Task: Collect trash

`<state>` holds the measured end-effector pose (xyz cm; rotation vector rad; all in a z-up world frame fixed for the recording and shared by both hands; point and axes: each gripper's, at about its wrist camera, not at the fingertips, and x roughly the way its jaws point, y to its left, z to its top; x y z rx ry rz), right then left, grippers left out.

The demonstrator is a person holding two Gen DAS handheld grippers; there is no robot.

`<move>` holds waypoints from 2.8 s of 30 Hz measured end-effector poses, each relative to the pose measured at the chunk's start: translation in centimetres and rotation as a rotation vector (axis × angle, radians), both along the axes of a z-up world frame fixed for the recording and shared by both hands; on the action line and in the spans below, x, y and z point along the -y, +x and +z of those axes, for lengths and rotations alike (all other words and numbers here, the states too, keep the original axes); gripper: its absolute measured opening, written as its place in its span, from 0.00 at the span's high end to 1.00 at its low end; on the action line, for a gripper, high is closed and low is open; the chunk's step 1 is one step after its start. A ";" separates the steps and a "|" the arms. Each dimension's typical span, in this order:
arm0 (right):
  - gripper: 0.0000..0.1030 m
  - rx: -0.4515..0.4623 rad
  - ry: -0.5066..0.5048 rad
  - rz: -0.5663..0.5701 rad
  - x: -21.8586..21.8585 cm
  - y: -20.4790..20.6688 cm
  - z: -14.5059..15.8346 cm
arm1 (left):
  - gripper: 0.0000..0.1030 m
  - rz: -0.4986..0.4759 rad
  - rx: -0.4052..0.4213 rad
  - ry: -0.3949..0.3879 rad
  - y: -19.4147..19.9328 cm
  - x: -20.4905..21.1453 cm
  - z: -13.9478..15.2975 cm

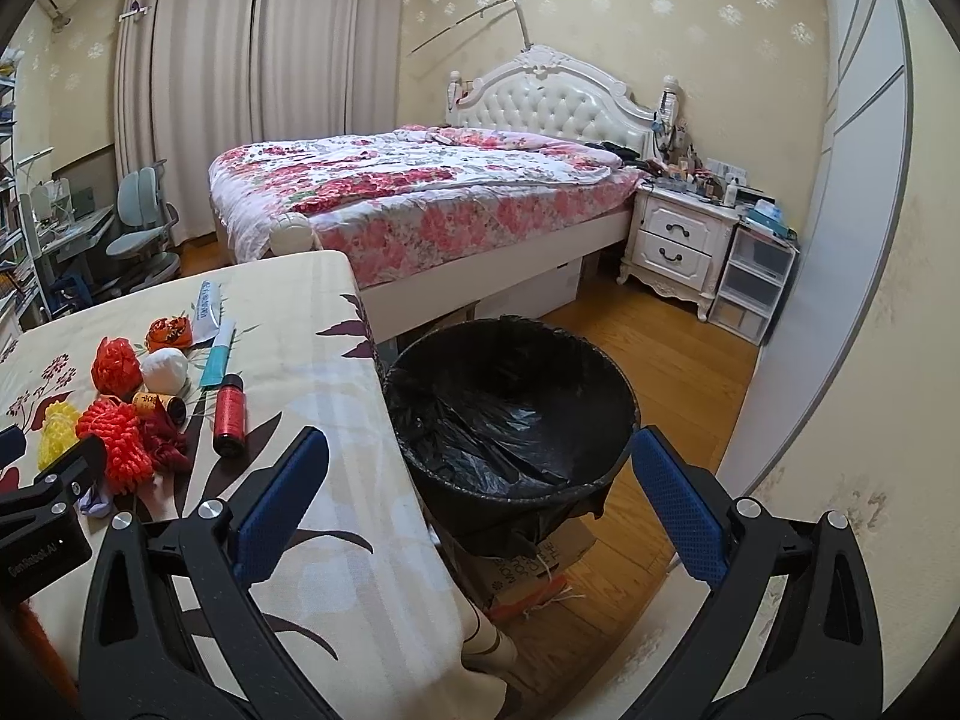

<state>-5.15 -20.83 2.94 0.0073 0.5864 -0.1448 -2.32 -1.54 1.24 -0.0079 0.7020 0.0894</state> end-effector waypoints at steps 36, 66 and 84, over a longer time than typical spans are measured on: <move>0.04 -0.003 0.002 -0.004 0.3 -0.1 -0.1 | 0.06 -0.013 0.001 -0.002 0.0 0.2 -0.3; 0.04 -0.042 0.024 0.007 -0.2 0.1 -1.3 | 0.10 -0.004 -0.019 -0.005 -0.2 -0.6 -1.3; 0.23 -0.100 0.052 0.163 -5.7 3.4 -1.6 | 0.21 0.166 -0.098 -0.025 1.9 -9.4 -3.3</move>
